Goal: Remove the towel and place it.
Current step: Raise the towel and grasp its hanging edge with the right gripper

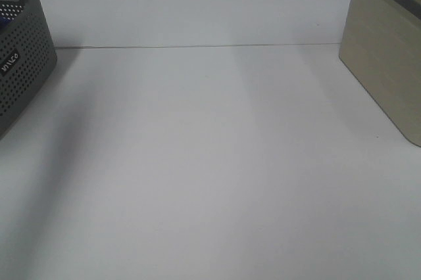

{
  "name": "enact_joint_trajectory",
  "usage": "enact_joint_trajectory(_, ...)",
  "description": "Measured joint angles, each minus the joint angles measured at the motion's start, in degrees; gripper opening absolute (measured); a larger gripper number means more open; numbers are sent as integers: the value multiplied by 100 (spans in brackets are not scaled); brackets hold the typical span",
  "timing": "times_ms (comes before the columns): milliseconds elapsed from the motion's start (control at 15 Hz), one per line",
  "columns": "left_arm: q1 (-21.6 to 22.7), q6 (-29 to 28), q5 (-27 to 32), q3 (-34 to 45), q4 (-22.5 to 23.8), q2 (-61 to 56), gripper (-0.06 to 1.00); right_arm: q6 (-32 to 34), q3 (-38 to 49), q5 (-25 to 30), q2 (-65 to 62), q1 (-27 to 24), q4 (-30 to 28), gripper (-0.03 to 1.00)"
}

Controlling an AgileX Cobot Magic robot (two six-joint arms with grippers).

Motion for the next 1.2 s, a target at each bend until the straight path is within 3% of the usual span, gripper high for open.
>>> enact_joint_trajectory(200, -762, -332, -6, 0, 441, -92, 0, 0, 0, 0, 0, 0, 23, 79)
enact_joint_trajectory(333, -1094, -401, 6, 0, 464, -92, 0, -6, 0, -23, 0, 0, 183, 79)
enact_joint_trajectory(533, -1793, -413, -17, 0, 470, -92, 0, -665, -29, -510, 504, 0, 1306, 79)
enact_joint_trajectory(600, -2005, -413, -46, 0, 470, -92, 0, -1232, -29, -751, 854, 0, 1862, 79)
enact_joint_trajectory(667, -2292, -413, -183, 0, 476, -92, 0, -2263, -40, -1014, 1444, 0, 2790, 79)
enact_joint_trajectory(933, -2744, -413, -292, 0, 464, -92, 0, -5775, -57, -1238, 3403, 0, 5552, 78)
enact_joint_trajectory(1000, -2819, -430, -315, 0, 447, -92, 0, -6142, -63, -1243, 3644, 0, 5861, 78)
enact_joint_trajectory(1200, -2974, -453, -447, 0, 424, -92, 0, -8331, -229, -710, 5392, 0, 7500, 78)
